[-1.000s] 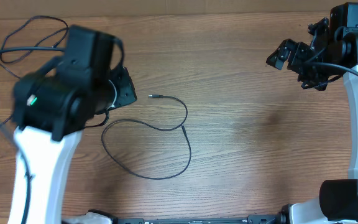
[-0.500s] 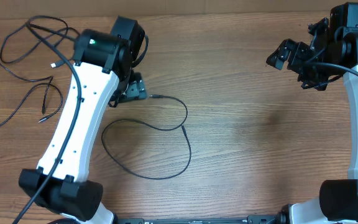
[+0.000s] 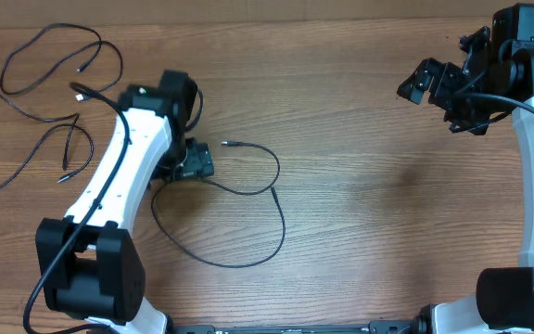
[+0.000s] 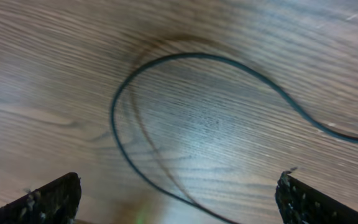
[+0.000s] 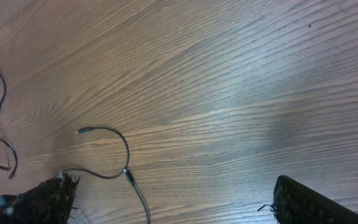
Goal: Untangle cables
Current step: 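Pull the grasped cable with the left gripper toward the left, then lift the cable with the left gripper and drag it leftward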
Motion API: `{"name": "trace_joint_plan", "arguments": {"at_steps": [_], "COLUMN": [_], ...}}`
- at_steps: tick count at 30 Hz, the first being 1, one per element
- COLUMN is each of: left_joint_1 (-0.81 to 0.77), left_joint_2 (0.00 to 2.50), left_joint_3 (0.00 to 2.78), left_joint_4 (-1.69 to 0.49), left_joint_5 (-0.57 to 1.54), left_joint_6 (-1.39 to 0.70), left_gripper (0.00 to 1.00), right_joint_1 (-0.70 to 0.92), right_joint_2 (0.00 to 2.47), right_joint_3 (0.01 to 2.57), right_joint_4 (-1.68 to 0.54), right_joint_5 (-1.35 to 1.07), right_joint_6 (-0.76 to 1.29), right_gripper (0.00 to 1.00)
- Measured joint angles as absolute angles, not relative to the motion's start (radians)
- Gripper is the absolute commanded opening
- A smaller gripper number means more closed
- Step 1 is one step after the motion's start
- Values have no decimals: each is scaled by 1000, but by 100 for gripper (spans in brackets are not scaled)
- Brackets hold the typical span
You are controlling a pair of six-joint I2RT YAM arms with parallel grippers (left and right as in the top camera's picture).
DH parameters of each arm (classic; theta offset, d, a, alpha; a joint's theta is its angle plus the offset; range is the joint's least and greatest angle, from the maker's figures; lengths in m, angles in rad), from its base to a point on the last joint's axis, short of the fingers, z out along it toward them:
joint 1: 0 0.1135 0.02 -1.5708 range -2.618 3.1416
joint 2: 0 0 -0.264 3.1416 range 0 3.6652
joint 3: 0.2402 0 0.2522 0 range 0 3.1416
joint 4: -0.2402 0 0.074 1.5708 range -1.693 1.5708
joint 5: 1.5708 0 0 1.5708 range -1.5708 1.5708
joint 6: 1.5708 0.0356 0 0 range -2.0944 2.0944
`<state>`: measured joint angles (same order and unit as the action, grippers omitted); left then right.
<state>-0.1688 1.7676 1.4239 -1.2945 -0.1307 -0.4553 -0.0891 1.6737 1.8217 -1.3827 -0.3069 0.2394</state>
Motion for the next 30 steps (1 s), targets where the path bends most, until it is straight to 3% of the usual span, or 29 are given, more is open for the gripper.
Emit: {"name": "trace_joint_plan", "arguments": {"at_steps": [14,23,25,30], "left_joint_1": [-28,-24,-25,-24], "left_joint_2": [1771,1775,1775,1775], "left_joint_3": [1171,1078,1062,1026], "left_joint_4": [-1056,-929,-907,-855], "left_joint_5": [-201,-194,-194,-186], "left_joint_6": [-499,-517,-518,-524], "left_gripper": [100,97,91,46], "right_joint_1": [-89,-89,-89,-89], "right_joint_2": [1674,1674,1674,1674], "right_joint_3": [1821,1821,1821,1821], "right_joint_4": [-1383,-1383,-1383,-1383], "right_joint_5": [-307,-307,-307,-307], "right_joint_6": [239,239,239,239], "right_gripper": [100,100,100,100]}}
